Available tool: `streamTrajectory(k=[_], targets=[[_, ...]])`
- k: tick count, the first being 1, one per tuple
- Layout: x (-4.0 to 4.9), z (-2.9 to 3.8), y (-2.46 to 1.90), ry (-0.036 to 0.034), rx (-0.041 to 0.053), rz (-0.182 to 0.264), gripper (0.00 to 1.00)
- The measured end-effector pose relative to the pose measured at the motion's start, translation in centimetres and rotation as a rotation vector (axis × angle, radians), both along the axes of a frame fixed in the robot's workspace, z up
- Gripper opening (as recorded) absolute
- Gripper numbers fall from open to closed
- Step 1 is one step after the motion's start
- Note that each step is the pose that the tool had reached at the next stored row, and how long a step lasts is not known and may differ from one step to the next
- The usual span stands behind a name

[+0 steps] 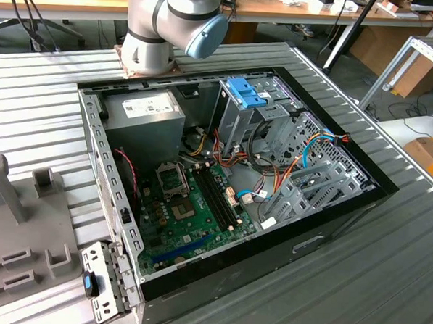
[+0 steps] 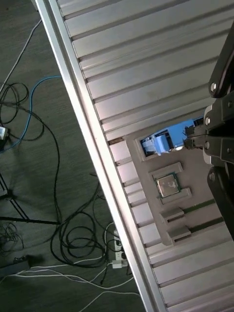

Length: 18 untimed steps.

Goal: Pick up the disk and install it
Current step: 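Pick up the disk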

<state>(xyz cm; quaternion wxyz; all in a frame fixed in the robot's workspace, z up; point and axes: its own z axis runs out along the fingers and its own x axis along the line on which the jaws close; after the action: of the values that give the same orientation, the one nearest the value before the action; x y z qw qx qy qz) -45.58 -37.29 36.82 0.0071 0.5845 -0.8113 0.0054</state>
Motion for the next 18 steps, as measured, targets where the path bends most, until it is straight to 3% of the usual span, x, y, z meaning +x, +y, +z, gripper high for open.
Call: streamTrajectory(k=[7,10,11,18], targets=[[0.00,0.00,0.00,-0.0001,0.0000,0.109,0.11],[0.00,-0.01,0.00,-0.0001,0.0000,0.220,0.11],[0.00,-0.01,0.00,-0.0001,0.0000,0.233,0.11],[0.00,-0.01,0.00,-0.0001,0.0000,0.235,0.11]])
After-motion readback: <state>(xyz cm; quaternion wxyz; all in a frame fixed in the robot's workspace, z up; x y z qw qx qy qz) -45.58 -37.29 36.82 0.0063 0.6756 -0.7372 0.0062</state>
